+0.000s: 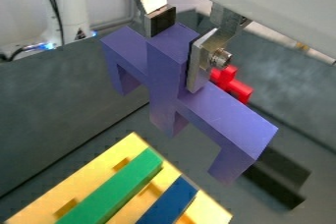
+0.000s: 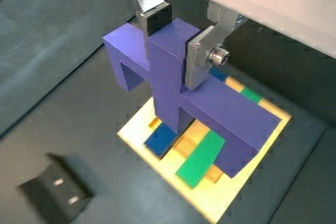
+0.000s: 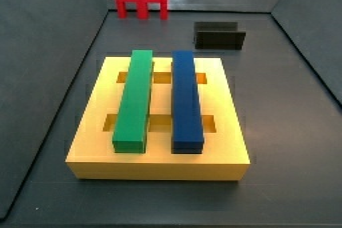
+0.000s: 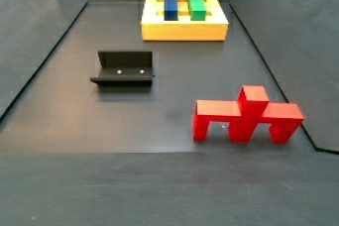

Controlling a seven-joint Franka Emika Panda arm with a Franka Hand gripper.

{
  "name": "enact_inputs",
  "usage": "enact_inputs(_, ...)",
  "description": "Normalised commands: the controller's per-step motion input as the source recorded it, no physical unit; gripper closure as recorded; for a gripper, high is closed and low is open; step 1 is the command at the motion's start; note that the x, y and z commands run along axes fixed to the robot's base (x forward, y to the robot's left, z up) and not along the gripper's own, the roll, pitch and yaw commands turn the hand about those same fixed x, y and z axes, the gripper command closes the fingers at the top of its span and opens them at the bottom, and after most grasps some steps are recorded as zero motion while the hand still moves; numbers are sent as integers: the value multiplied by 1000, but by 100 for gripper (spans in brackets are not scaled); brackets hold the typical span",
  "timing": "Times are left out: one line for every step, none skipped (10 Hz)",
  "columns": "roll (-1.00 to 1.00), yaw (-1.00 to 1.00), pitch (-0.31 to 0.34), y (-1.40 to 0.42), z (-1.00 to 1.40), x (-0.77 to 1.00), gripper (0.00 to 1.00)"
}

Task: Pick up the purple object. Move up. Place the purple object on the fixture. Regrasp the purple object. Move to above the board. Insert the purple object.
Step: Move to above the board, then insert the purple object.

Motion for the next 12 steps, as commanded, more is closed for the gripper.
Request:
enact_inputs(-674,53,-40,20,4,-67,100)
enact_inputs(-456,26,-45,25,-2,-53,100)
enact_inputs(-293,15,-41,10,-6,-36,100)
enact_inputs(36,0,0,-9,0,40,100)
enact_inputs(0,0,0,0,0,71,100)
enact_inputs(-20,-6,0,-3,-151,169,100)
enact_inputs(-70,6,-57,-300,-546,0,100)
enact_inputs(-74,0,-87,-551,-789,0,100)
enact_inputs(-60,0,-79,-660,-834,0,100)
enact_inputs(-39,0,-77,-706,-874,0,100)
enact_inputs(-16,0,-124,-554,-877,-51,100)
enact_inputs(0,-3,-153,-437,-937,-69,100)
